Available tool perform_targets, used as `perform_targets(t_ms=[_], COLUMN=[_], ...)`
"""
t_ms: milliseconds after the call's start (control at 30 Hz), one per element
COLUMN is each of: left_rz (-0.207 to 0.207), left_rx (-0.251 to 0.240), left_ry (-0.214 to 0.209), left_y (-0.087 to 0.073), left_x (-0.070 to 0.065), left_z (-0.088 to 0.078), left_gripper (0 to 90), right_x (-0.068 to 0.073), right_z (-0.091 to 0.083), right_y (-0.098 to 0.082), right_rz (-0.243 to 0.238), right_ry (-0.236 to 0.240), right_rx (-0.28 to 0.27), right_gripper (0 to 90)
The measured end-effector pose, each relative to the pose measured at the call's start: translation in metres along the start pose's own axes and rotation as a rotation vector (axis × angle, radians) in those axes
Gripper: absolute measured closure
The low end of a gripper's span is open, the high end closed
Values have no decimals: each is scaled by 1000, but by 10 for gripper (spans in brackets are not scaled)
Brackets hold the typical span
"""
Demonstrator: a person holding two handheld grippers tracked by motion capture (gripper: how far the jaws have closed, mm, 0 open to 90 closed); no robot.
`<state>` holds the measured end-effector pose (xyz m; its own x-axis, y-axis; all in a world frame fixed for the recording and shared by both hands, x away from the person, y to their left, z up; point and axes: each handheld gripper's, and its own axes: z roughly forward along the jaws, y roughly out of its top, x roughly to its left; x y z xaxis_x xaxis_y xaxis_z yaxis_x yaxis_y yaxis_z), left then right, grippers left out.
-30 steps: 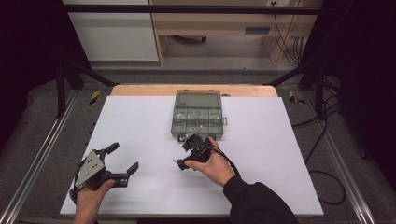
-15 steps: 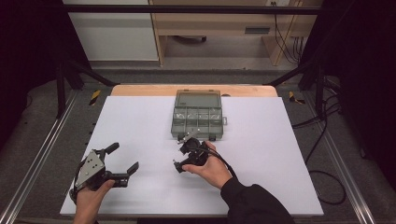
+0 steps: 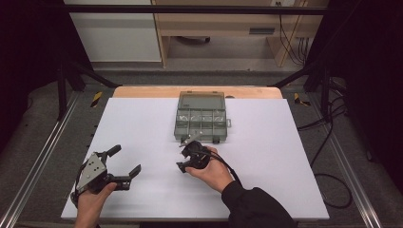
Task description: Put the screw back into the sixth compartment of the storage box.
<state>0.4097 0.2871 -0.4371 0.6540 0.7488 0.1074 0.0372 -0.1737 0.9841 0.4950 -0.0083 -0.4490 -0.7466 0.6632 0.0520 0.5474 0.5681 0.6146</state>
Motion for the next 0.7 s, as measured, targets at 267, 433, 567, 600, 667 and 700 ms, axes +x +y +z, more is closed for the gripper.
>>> perform_targets(t_ms=[267, 433, 567, 600, 667, 700], left_rz=[2, -1, 0, 0, 0, 0], left_rx=[-1, -1, 0, -3, -3, -3], left_ry=[2, 0, -1, -2, -2, -2], left_y=[0, 0, 0, 0, 0, 0], left_x=[0, 0, 0, 0, 0, 0], left_z=[-1, 0, 0, 0, 1, 0], left_gripper=[16, 16, 16, 16, 16, 16], right_x=[3, 5, 7, 7, 7, 8], right_z=[3, 6, 11, 12, 15, 16], right_y=[0, 1, 0, 0, 0, 0], right_rz=[2, 9, 12, 9, 14, 21], right_ry=[44, 48, 50, 49, 49, 46], right_rx=[-16, -15, -12, -12, -8, -5], right_gripper=[592, 660, 691, 700, 714, 721])
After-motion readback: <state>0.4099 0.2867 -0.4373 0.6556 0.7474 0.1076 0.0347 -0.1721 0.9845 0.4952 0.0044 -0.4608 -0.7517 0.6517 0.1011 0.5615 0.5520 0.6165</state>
